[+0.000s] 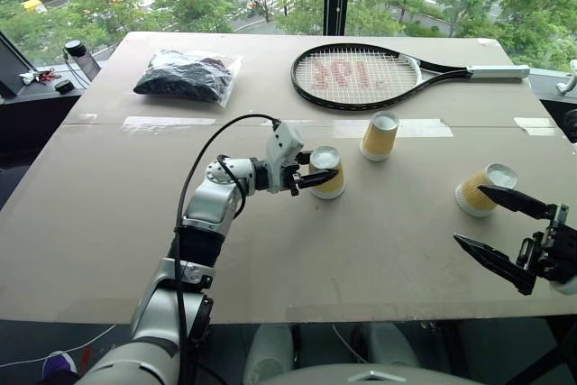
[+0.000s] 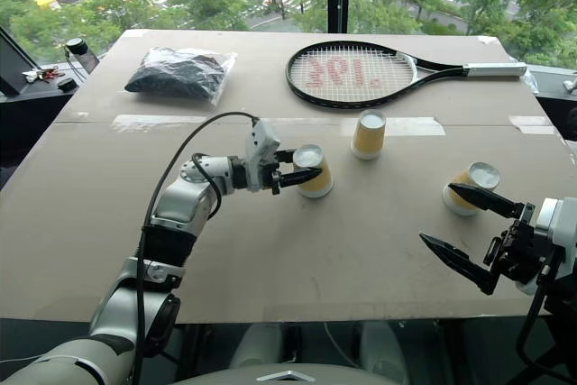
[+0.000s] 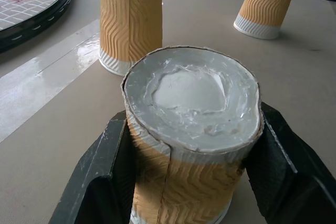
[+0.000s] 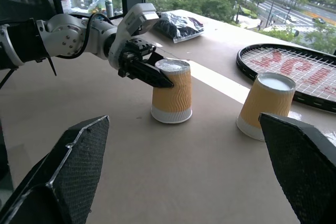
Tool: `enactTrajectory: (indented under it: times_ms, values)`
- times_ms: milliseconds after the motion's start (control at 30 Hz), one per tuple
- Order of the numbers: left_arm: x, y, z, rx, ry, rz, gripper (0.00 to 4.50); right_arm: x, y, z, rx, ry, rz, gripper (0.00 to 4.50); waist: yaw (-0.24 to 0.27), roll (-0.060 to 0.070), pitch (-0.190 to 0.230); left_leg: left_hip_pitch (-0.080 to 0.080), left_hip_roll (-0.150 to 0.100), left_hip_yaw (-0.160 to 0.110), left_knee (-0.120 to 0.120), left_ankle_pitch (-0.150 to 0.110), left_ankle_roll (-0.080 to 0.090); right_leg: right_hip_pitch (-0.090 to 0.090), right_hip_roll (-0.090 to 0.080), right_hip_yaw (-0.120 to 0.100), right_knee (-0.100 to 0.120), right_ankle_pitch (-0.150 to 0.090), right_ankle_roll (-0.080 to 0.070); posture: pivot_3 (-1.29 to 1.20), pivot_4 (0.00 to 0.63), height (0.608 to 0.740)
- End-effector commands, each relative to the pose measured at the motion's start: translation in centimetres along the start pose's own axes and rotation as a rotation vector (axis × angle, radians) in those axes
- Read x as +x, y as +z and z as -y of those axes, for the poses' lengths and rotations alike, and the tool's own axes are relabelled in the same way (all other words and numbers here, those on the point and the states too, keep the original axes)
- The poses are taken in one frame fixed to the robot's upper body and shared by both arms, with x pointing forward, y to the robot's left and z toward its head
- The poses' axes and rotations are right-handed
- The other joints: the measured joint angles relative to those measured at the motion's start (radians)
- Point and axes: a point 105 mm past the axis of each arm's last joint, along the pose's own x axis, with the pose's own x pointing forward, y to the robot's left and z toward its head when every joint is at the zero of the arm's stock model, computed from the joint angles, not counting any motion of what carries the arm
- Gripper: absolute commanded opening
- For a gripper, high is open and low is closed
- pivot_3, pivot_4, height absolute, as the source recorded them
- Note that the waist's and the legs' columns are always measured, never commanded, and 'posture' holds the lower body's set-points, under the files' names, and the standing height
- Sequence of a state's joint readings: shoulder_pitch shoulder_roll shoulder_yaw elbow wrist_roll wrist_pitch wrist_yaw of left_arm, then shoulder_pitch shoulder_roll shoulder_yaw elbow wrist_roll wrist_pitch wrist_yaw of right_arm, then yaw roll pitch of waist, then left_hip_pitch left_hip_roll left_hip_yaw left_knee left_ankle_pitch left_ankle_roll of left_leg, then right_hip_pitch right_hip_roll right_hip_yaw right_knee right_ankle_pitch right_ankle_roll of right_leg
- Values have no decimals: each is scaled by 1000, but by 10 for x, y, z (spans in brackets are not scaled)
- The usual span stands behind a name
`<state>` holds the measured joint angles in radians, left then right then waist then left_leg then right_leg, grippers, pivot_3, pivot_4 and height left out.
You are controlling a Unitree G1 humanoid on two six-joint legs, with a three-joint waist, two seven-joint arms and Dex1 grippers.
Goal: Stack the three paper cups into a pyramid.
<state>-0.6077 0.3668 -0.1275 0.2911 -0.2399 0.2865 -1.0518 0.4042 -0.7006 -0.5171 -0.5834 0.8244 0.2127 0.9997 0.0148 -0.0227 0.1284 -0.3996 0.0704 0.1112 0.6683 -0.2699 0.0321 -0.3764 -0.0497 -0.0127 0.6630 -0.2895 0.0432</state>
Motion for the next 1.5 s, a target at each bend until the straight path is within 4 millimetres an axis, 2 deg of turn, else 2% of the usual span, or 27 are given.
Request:
enactTrajectory:
  times_ms: [33,167,200,233,333,367,533,700,800,933,1033,1133,1233,1367,1500]
  values:
    - [3,8,-2,22,-9,9,2209,-2,9,-2,-39,0,22,4500,0,0,0,0,0,0,0,0,0,0,0,0,0,0,0,0,150,740]
    - [3,10,-2,13,-14,11,2209,-3,8,-4,-33,-3,18,4500,0,0,0,0,0,0,0,0,0,0,0,0,0,0,0,0,150,740]
    - [2,11,-1,14,-19,14,3008,-3,7,-4,-32,-4,16,4500,-1,0,0,0,0,0,0,0,0,0,0,0,0,0,0,0,150,740]
    - [1,11,0,17,-20,16,3218,-3,7,-4,-30,-4,14,4500,0,0,0,0,0,0,0,0,-1,0,0,0,0,0,0,0,150,740]
    - [-3,14,2,32,-18,29,4300,-1,6,-4,-25,-5,13,4500,-1,0,0,0,0,0,0,1,-2,0,0,0,0,0,0,0,150,740]
    - [-6,15,4,29,-26,31,4408,0,6,-4,-23,-5,14,4500,-1,0,0,0,0,0,0,1,-2,0,0,0,0,0,0,0,150,740]
    - [-22,17,9,20,-28,40,4408,10,3,2,-43,-58,14,4500,-3,0,0,0,0,-1,0,1,-2,0,0,1,0,0,0,0,150,740]
    - [-52,26,13,-18,22,97,4408,42,-8,15,-75,-183,-21,4500,-7,1,0,0,2,0,0,2,-3,-1,0,1,1,0,0,0,150,740]
    - [-71,28,24,-39,33,115,4408,66,-15,27,-206,-297,-118,4500,-13,1,1,0,2,0,0,2,-3,-1,0,2,1,0,0,0,150,740]
    - [-101,25,36,16,132,114,4408,117,-26,57,-70,-410,-125,4500,-30,1,1,0,3,0,0,2,-3,-2,-1,2,1,0,0,0,150,740]
    - [-114,30,45,13,138,174,4408,144,-25,75,-22,-491,-112,4500,-26,1,2,1,3,0,0,2,-4,-2,0,3,2,0,0,0,150,740]
    - [-123,30,51,-6,143,172,4408,160,-25,84,-1,-521,-117,4500,-12,2,2,0,3,-1,-1,2,-3,-2,-1,0,1,0,-1,0,150,740]
    - [-138,30,59,-52,136,175,4408,180,-26,96,16,-539,-132,4500,-20,3,3,-1,2,1,-1,2,-3,-2,-3,1,0,0,0,0,150,740]
    - [-150,32,65,-63,148,182,4408,192,-27,107,47,-559,-135,4500,-31,3,3,0,2,1,-2,2,-3,-3,-3,1,0,0,0,0,150,740]
    - [-155,29,70,-80,169,176,4408,205,-28,108,70,-530,-125,4500,-32,5,4,0,2,1,-3,2,-3,-3,-3,1,0,0,0,0,150,740]
